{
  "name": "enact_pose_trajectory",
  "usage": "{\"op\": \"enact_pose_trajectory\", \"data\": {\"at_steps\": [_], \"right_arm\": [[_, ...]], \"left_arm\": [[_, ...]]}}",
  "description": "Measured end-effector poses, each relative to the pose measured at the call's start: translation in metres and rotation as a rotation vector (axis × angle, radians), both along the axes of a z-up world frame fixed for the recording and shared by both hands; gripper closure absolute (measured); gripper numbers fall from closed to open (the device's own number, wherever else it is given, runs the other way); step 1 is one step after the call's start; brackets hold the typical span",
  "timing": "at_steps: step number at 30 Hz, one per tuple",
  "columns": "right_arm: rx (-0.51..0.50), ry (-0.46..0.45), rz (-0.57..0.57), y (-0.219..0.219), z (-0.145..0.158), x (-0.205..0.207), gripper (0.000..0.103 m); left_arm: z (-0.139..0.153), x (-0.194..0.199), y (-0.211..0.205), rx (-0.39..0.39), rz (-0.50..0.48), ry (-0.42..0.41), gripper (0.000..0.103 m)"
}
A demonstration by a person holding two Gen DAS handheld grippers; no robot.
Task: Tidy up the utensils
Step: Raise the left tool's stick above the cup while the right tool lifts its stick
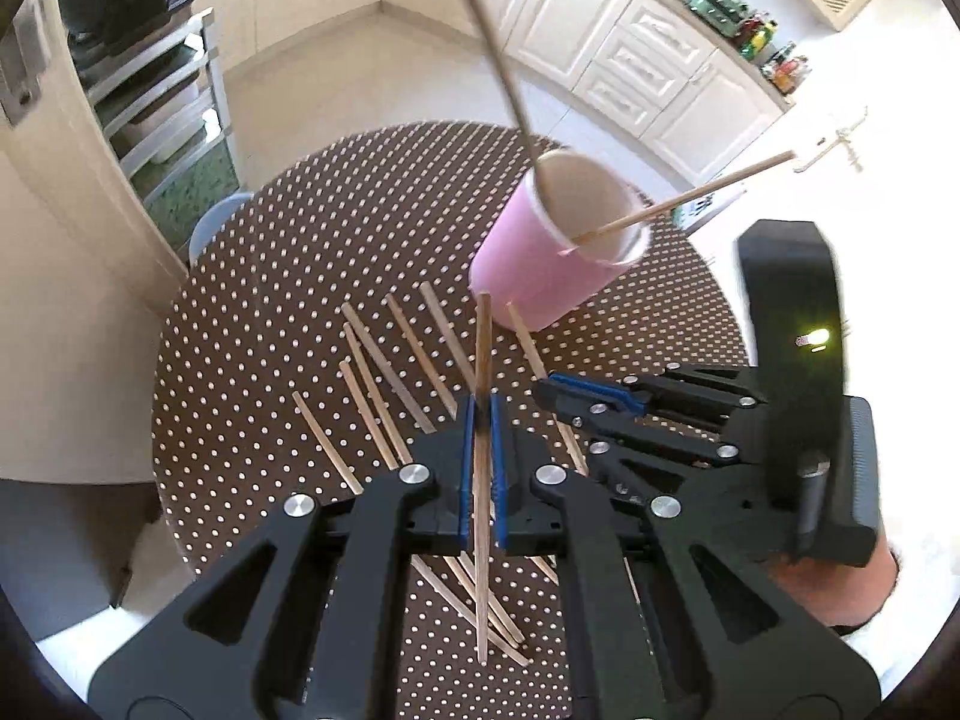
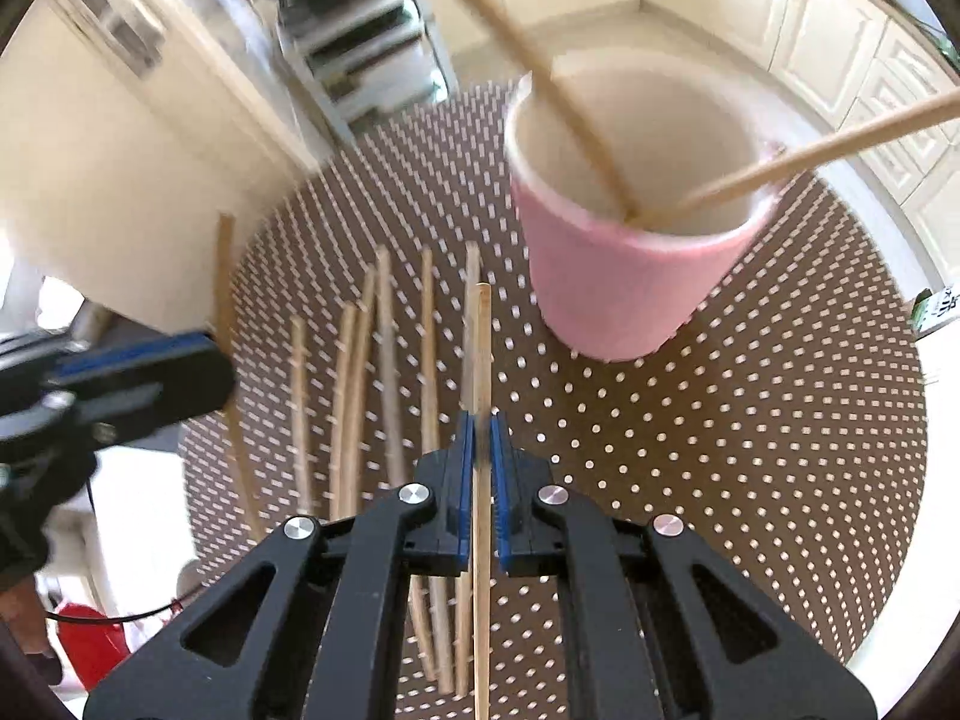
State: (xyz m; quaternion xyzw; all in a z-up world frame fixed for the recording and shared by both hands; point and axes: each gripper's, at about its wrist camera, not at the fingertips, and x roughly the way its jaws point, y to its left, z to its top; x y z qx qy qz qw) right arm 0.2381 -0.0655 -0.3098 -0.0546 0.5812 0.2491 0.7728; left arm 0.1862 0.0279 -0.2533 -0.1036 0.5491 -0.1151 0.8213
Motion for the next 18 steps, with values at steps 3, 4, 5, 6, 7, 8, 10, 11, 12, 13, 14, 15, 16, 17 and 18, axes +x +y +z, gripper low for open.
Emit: {"op": "enact_pose_trajectory", "data": {"at_steps": [3, 4, 5, 6, 7, 8, 10, 11, 12, 13, 14, 15, 16, 17, 18], "right_arm": [[0.061, -0.062, -0.047, -0.008, 0.032, -0.011, 0.098], [0.078, -0.081, -0.06, -0.013, 0.04, -0.013, 0.098], [0.098, -0.11, -0.077, -0.015, 0.052, -0.017, 0.098], [0.11, -0.129, -0.087, -0.019, 0.062, -0.018, 0.098], [0.121, -0.149, -0.098, -0.021, 0.07, -0.02, 0.098], [0.14, -0.178, -0.116, -0.023, 0.08, -0.025, 0.098], [0.164, -0.213, -0.136, -0.03, 0.09, -0.038, 0.098], [0.177, -0.227, -0.147, -0.036, 0.1, -0.041, 0.098], [0.192, -0.247, -0.161, -0.042, 0.108, -0.045, 0.098], [0.2, -0.261, -0.169, -0.046, 0.112, -0.047, 0.098], [0.209, -0.274, -0.18, -0.05, 0.119, -0.049, 0.098], [0.221, -0.291, -0.192, -0.054, 0.126, -0.052, 0.098], [0.23, -0.308, -0.2, -0.056, 0.132, -0.057, 0.098], [0.233, -0.317, -0.203, -0.058, 0.136, -0.061, 0.098], [0.236, -0.332, -0.209, -0.058, 0.141, -0.064, 0.098]], "left_arm": [[0.019, -0.005, -0.001, -0.01, -0.021, -0.038, 0.098], [0.026, -0.007, -0.002, -0.013, -0.028, -0.053, 0.098], [0.032, -0.009, -0.003, -0.015, -0.035, -0.066, 0.098], [0.039, -0.011, -0.005, -0.017, -0.046, -0.082, 0.098], [0.043, -0.013, -0.005, -0.018, -0.052, -0.092, 0.098], [0.051, -0.016, -0.007, -0.022, -0.061, -0.108, 0.098], [0.059, -0.021, -0.006, -0.036, -0.071, -0.128, 0.098], [0.064, -0.023, -0.007, -0.043, -0.076, -0.138, 0.098], [0.07, -0.025, -0.008, -0.046, -0.084, -0.15, 0.098], [0.075, -0.027, -0.009, -0.046, -0.09, -0.163, 0.098], [0.08, -0.029, -0.01, -0.047, -0.096, -0.175, 0.098], [0.086, -0.031, -0.011, -0.051, -0.103, -0.188, 0.098], [0.089, -0.032, -0.012, -0.051, -0.106, -0.199, 0.098], [0.095, -0.034, -0.014, -0.054, -0.112, -0.214, 0.098], [0.098, -0.035, -0.014, -0.056, -0.115, -0.223, 0.098]]}}
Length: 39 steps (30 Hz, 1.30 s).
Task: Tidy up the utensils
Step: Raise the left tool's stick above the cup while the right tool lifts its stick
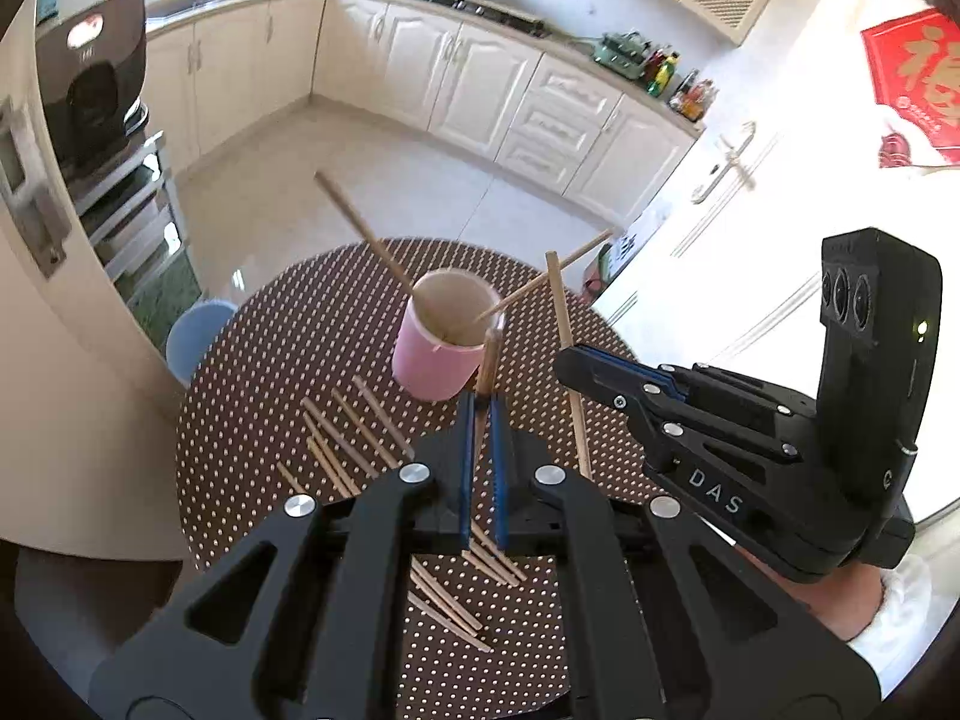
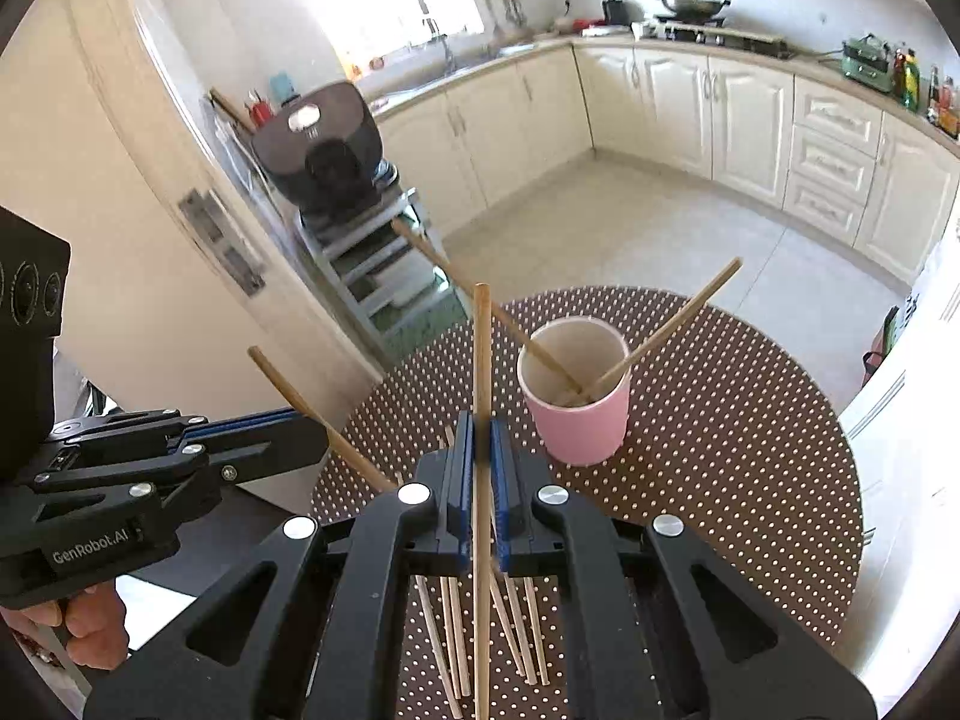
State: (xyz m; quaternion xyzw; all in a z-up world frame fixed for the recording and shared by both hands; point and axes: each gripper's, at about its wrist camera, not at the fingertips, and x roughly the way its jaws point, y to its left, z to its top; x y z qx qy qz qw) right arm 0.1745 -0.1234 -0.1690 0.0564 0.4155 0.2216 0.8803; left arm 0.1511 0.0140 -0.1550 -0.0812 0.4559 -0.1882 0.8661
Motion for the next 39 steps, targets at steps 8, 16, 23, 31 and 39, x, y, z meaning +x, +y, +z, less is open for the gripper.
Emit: {"op": "enact_pose_trajectory", "data": {"at_steps": [8, 16, 23, 31, 39], "right_arm": [[0.062, -0.098, -0.027, -0.012, 0.022, -0.004, 0.098], [0.084, -0.248, -0.057, -0.022, 0.043, 0.018, 0.098], [0.113, -0.278, -0.058, -0.024, 0.041, 0.063, 0.098], [0.124, -0.162, 0.0, -0.027, 0.015, 0.084, 0.098], [0.088, -0.069, 0.025, -0.025, -0.014, 0.073, 0.098]], "left_arm": [[0.03, 0.001, -0.006, -0.012, -0.015, -0.069, 0.098], [0.052, 0.023, -0.006, -0.037, 0.021, -0.117, 0.1], [0.062, 0.051, -0.008, -0.054, 0.05, -0.138, 0.1], [0.022, 0.075, -0.005, -0.044, 0.082, -0.01, 0.099], [-0.043, 0.092, 0.002, -0.027, 0.112, 0.15, 0.098]]}}
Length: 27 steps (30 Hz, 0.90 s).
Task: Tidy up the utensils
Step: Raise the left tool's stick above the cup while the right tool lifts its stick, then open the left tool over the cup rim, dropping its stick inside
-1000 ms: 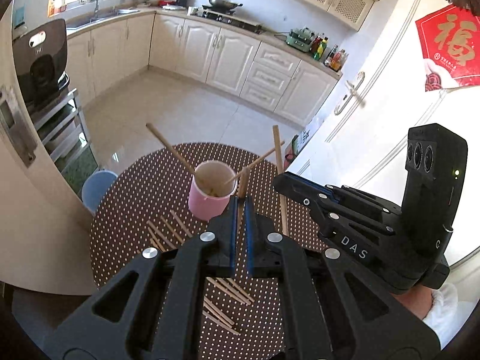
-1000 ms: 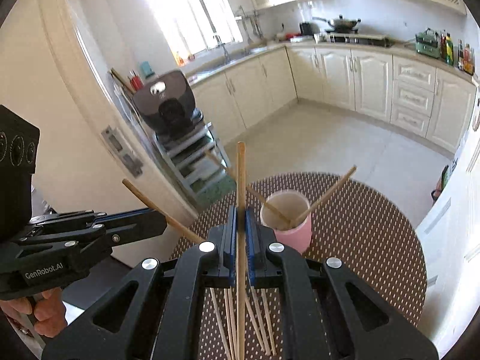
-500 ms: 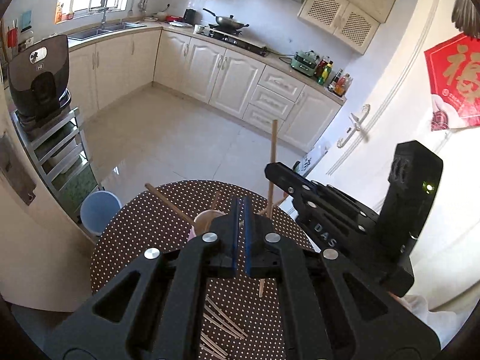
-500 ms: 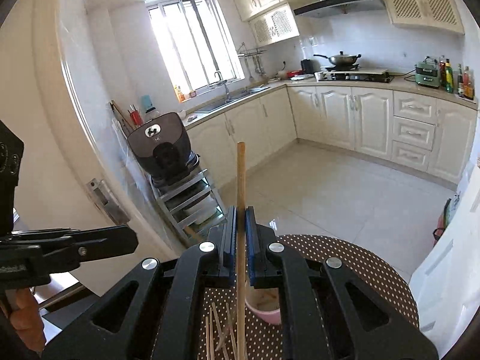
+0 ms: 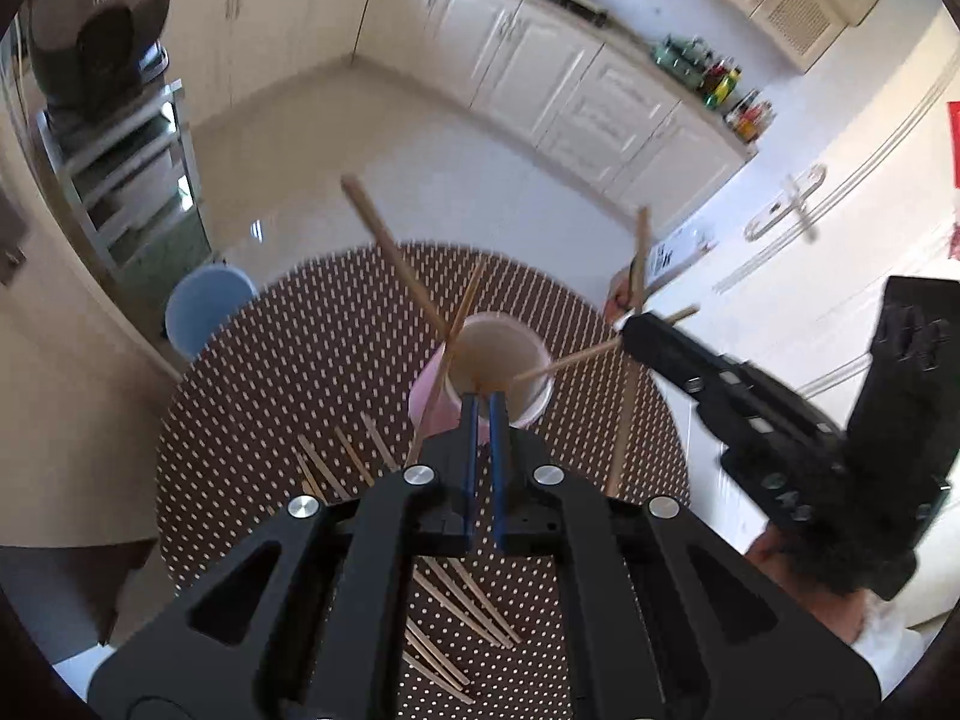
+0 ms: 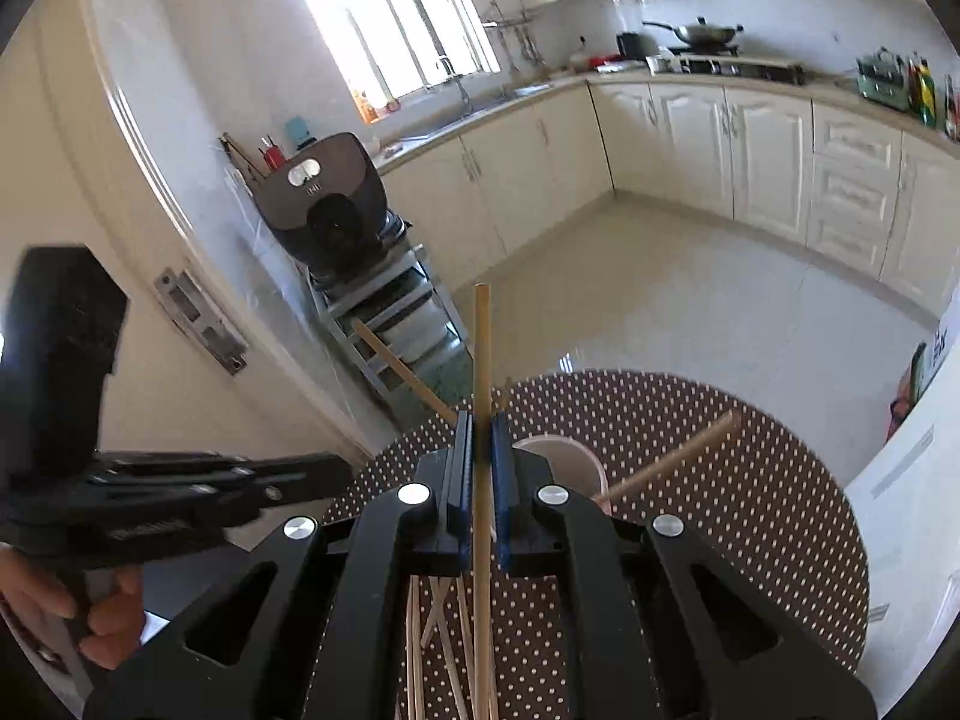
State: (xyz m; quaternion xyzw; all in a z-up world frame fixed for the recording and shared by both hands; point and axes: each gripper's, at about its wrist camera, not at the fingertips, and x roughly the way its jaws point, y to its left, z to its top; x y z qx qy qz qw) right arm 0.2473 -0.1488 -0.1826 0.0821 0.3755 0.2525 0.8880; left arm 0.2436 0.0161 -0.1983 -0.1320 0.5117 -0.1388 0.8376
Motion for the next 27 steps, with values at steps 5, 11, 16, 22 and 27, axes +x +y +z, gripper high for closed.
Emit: {"op": "enact_pose_trajectory", "data": {"at_steps": [5, 11, 16, 22, 27], "right_arm": [[-0.01, 0.019, 0.007, -0.002, -0.006, 0.001, 0.098], [-0.004, 0.037, 0.009, -0.005, -0.01, 0.007, 0.098], [-0.017, 0.039, 0.016, -0.001, -0.013, 0.016, 0.098], [-0.022, 0.051, 0.025, 0.002, -0.023, 0.03, 0.098], [-0.014, 0.067, 0.023, 0.002, -0.027, 0.036, 0.098]], "left_arm": [[-0.02, 0.008, -0.01, 0.011, -0.006, 0.023, 0.059], [-0.032, 0.022, -0.015, 0.054, -0.014, -0.007, 0.046], [-0.046, 0.041, -0.02, 0.045, -0.011, 0.006, 0.065], [-0.063, 0.054, -0.029, 0.063, -0.032, 0.037, 0.081], [-0.064, 0.057, -0.028, 0.067, -0.02, 0.039, 0.092]]}}
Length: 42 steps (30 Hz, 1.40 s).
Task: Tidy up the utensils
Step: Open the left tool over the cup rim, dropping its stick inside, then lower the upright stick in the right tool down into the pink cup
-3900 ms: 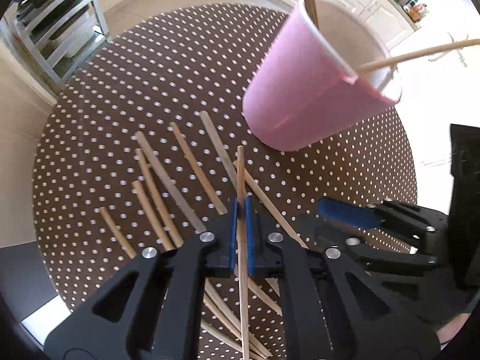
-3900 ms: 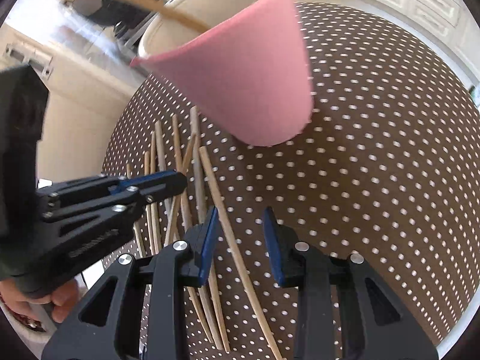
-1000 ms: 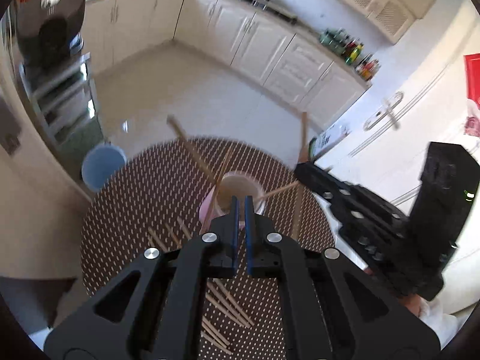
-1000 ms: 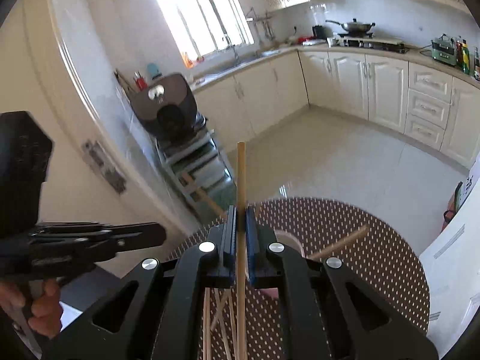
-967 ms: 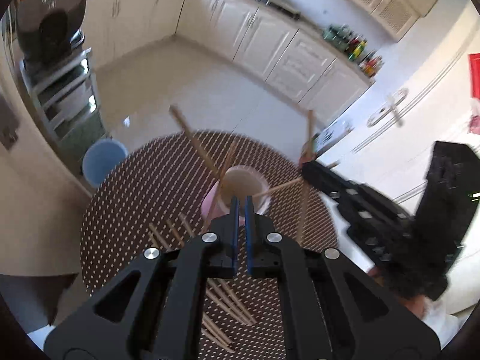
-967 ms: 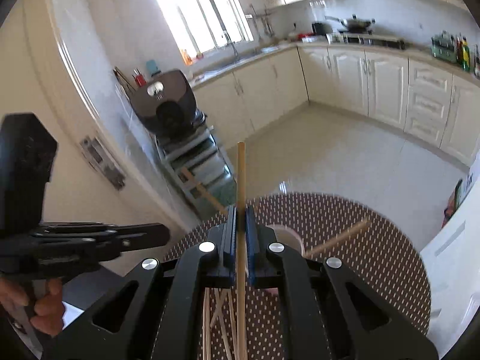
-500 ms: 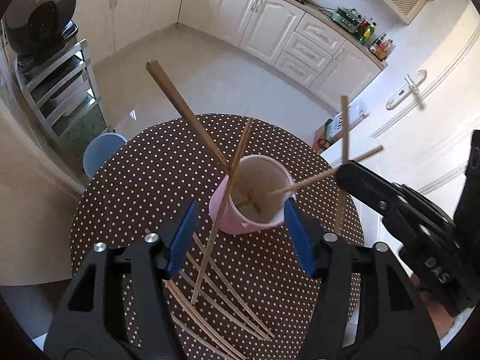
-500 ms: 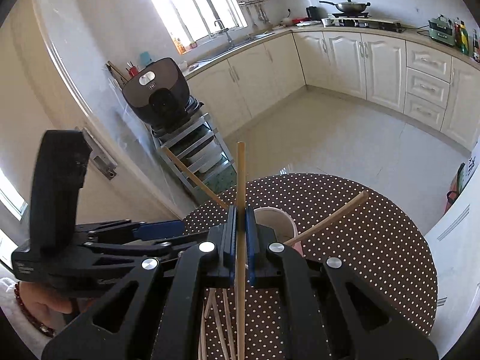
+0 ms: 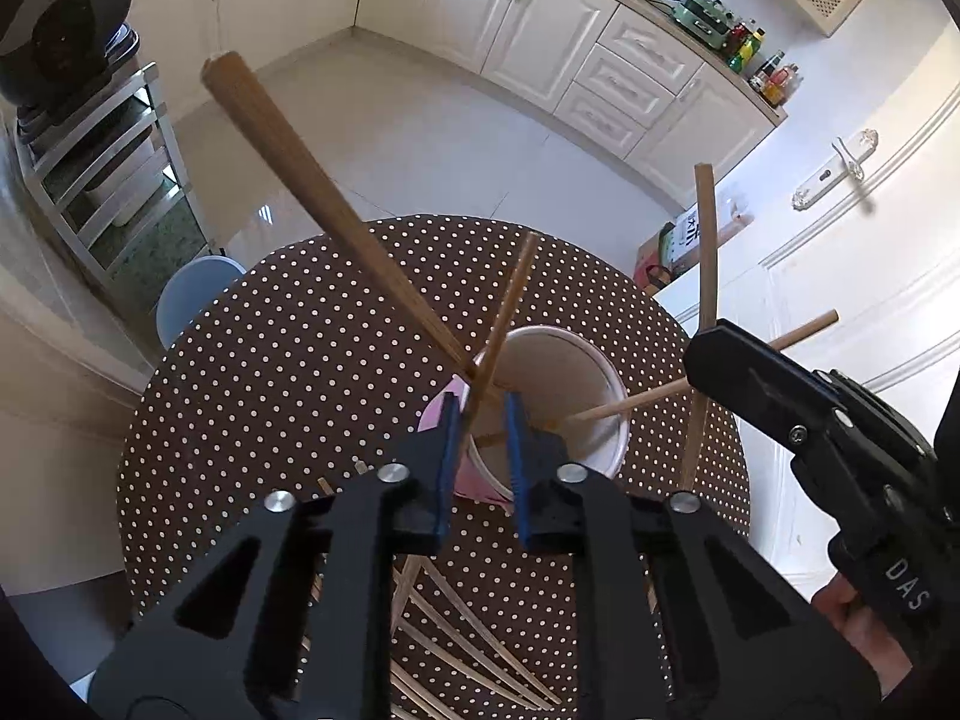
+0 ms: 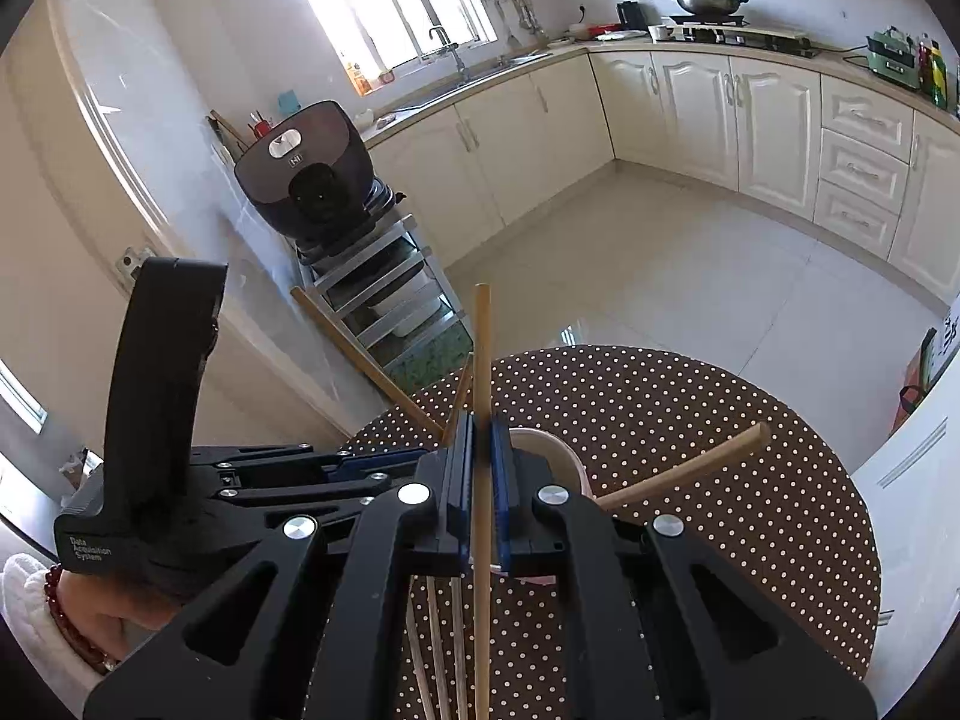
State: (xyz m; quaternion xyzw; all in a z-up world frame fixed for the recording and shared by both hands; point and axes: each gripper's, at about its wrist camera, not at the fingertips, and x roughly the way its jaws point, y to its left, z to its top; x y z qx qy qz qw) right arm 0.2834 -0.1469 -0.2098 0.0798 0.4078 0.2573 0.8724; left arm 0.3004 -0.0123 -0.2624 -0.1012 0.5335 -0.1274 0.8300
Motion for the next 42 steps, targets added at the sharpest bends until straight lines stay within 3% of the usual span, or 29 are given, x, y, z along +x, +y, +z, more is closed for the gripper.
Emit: {"op": "enact_pose_trajectory", "data": {"at_steps": [2, 16, 18, 22, 24, 28, 34, 42], "right_arm": [[0.005, 0.001, -0.001, 0.0, 0.0, 0.0, 0.098], [0.017, 0.013, 0.016, -0.002, 0.002, -0.003, 0.098], [0.022, 0.017, 0.015, -0.004, 0.001, -0.002, 0.098], [0.025, 0.025, 0.014, -0.005, 0.0, 0.001, 0.098], [0.023, 0.027, 0.017, -0.005, 0.0, 0.002, 0.098], [0.024, 0.035, 0.016, -0.005, -0.002, 0.007, 0.098], [0.023, 0.042, 0.018, -0.004, -0.007, 0.01, 0.098], [0.028, 0.031, 0.015, -0.003, -0.002, 0.008, 0.098]], "left_arm": [[0.003, -0.001, 0.002, -0.007, 0.001, -0.005, 0.097], [0.007, -0.007, 0.005, 0.029, 0.014, -0.011, 0.097], [0.004, -0.008, 0.005, 0.034, 0.012, -0.003, 0.092], [0.003, -0.007, 0.005, 0.033, 0.013, -0.009, 0.062], [0.002, -0.006, 0.005, 0.045, 0.014, -0.014, 0.062], [-0.005, 0.001, 0.0, 0.049, -0.008, 0.004, 0.069], [-0.01, 0.006, -0.003, 0.048, -0.015, 0.008, 0.092], [0.004, -0.002, 0.001, 0.033, -0.001, -0.03, 0.097]]}}
